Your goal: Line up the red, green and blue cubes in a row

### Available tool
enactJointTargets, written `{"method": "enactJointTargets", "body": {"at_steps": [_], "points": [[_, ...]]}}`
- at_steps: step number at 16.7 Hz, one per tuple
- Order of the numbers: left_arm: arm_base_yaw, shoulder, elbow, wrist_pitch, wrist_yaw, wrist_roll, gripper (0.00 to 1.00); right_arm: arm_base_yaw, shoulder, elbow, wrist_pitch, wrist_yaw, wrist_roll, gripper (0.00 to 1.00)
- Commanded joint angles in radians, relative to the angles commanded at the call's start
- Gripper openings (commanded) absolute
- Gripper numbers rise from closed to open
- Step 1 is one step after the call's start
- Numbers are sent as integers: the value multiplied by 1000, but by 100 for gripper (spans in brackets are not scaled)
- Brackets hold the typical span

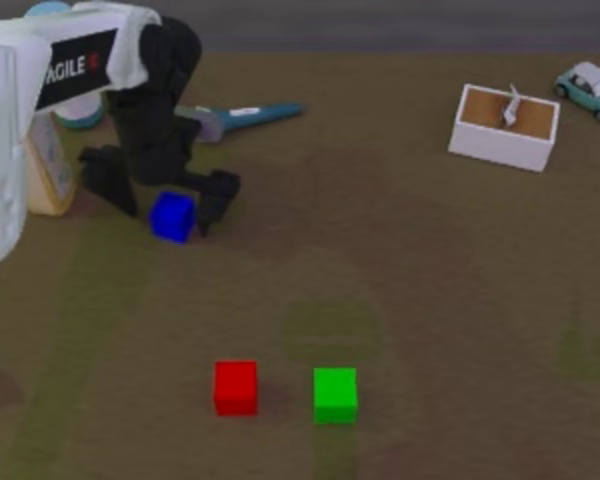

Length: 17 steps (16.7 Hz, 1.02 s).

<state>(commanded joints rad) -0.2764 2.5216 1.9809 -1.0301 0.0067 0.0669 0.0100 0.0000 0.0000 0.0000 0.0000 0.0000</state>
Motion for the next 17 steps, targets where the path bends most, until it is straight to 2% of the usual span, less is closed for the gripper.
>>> {"method": "enactJointTargets", "body": {"at_steps": [9, 17], "points": [[0, 0, 0, 0, 0, 0, 2, 0, 0, 0, 0, 0, 0, 100], [0, 0, 0, 0, 0, 0, 0, 0, 0, 0, 0, 0, 0, 100]]}}
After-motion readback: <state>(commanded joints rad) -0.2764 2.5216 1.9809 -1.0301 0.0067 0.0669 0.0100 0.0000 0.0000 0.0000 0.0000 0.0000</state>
